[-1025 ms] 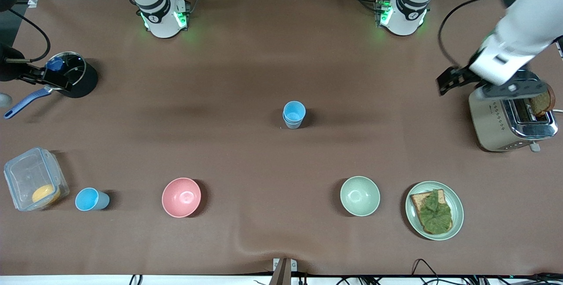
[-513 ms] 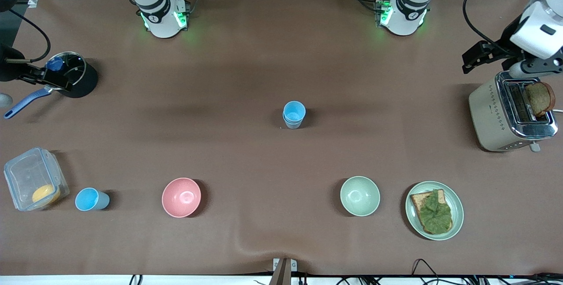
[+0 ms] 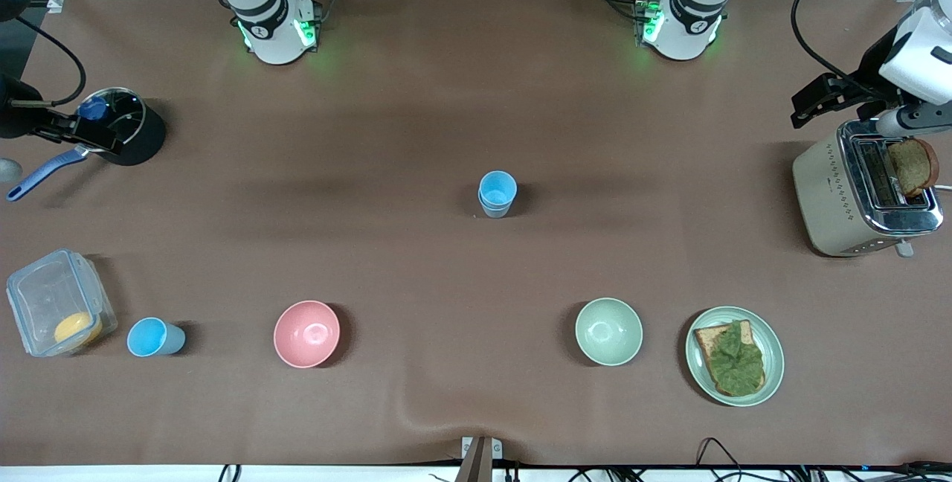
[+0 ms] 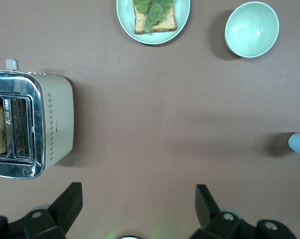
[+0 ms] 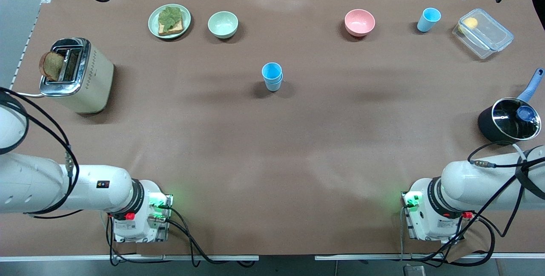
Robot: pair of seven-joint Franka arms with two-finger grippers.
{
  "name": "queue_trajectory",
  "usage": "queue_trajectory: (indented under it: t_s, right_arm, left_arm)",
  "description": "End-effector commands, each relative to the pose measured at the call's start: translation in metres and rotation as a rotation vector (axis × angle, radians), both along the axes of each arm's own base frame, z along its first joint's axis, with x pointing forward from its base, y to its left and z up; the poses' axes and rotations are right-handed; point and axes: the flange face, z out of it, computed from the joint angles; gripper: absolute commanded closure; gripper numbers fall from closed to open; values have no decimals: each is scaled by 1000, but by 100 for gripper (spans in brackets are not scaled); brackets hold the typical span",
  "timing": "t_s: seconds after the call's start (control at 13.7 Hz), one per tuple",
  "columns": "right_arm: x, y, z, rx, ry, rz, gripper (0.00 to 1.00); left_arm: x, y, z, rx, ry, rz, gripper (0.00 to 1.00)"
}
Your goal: Stack blue cups with both arms
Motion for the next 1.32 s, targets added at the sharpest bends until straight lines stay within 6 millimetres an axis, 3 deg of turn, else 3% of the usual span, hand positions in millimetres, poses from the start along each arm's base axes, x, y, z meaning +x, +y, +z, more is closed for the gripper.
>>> queue_trajectory:
  t_s: [0.0, 0.37, 1.25]
  right_arm:
    - [1, -6, 3, -15, 6, 3, 0]
    - [2, -6, 2, -15, 7, 3, 0]
    - [2, -6, 2, -14, 7, 4, 0]
  left_arm:
    - [3, 9, 4, -9, 11, 5, 0]
    - [8, 22, -2, -8, 22, 15, 0]
    - [8, 11, -2, -18, 24, 12, 0]
